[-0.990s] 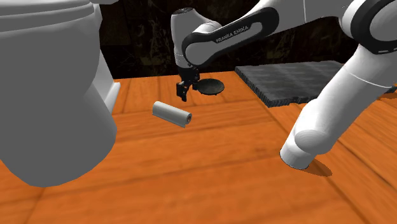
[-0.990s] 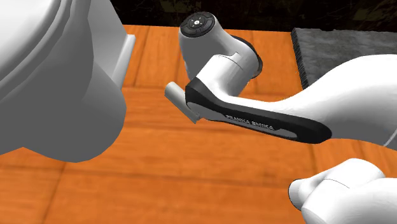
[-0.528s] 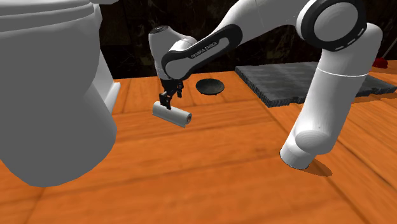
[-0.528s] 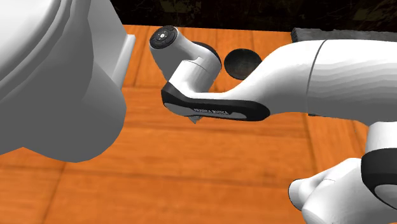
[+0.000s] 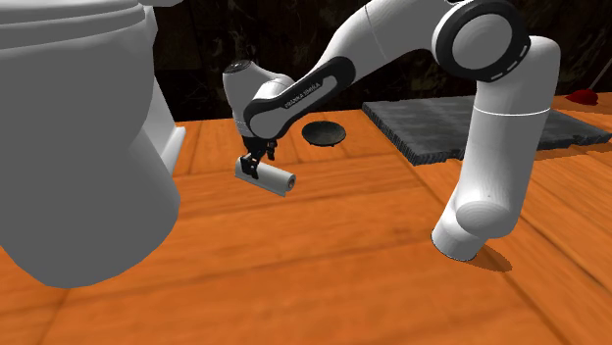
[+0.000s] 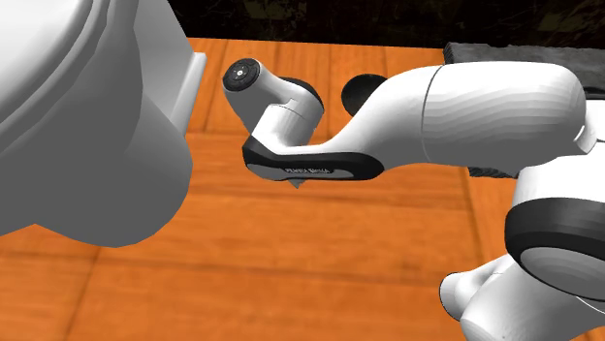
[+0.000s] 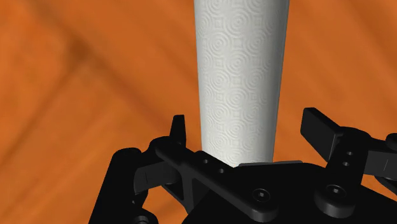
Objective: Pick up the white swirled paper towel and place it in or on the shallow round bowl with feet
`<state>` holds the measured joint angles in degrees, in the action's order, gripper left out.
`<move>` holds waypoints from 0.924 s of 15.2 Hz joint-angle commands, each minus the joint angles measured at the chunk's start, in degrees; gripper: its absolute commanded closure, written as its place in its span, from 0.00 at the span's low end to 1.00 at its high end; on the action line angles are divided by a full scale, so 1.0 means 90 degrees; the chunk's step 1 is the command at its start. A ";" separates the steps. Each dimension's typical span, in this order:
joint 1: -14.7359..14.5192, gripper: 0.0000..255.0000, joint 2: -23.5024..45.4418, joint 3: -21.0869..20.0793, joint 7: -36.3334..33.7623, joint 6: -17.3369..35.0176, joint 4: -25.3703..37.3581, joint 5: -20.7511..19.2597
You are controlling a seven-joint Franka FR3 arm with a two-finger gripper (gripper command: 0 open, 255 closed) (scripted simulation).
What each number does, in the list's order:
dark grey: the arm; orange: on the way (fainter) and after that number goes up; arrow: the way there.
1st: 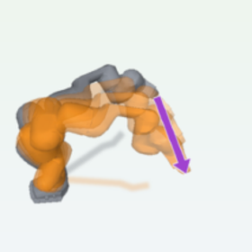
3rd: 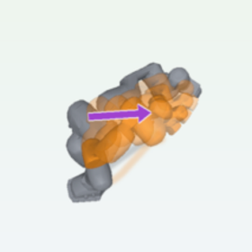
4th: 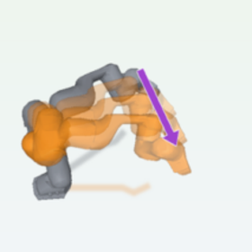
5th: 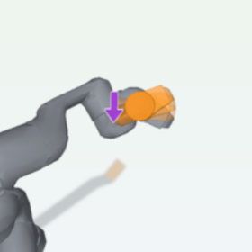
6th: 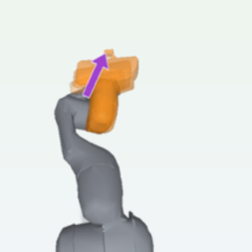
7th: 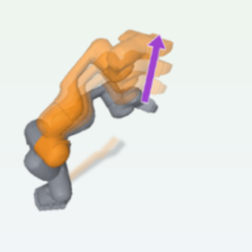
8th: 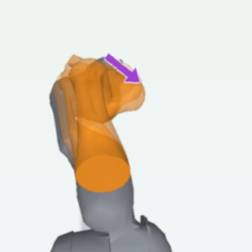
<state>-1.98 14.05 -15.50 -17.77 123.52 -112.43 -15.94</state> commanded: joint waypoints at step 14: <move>0.0003 1.00 0.0126 0.0028 -0.0042 0.0182 -0.0061 -0.0068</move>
<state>-1.96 15.18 -15.24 -18.15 125.16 -112.98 -16.55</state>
